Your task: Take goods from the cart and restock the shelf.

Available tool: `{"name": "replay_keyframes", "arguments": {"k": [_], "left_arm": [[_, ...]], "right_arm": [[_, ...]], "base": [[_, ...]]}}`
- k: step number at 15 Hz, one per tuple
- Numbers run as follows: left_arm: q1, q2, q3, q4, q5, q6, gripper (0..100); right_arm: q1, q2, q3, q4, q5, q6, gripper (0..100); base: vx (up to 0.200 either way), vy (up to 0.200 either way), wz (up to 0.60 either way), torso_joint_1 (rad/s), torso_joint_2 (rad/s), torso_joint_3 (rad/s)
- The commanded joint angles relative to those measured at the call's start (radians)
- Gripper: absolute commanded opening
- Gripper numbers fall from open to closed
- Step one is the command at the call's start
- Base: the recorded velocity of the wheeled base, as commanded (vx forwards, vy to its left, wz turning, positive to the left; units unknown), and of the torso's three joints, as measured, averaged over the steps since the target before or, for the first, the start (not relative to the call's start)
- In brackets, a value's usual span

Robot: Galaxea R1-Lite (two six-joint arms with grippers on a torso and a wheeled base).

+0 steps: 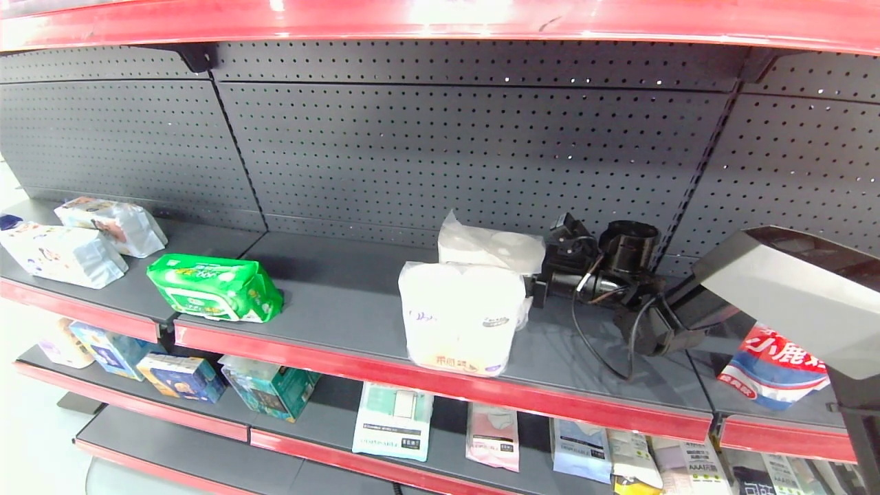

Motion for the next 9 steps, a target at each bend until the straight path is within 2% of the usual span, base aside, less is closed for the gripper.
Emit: {"name": "replay_keyframes", "arguments": {"k": [1,9], "left_arm": [[0.000,0.000,0.000,0.000,0.000,0.000,100],[0.000,0.000,0.000,0.000,0.000,0.000,100]], "right_arm": [[-0.001,0.000,0.001,0.001,-0.026,-0.001,0],[0.003,-0.004,0.010,0.001,-0.038,0.007,0]], "base": [[0.000,0.000,0.00,0.000,0.00,0.000],[0.000,0.000,0.00,0.000,0.00,0.000]]}}
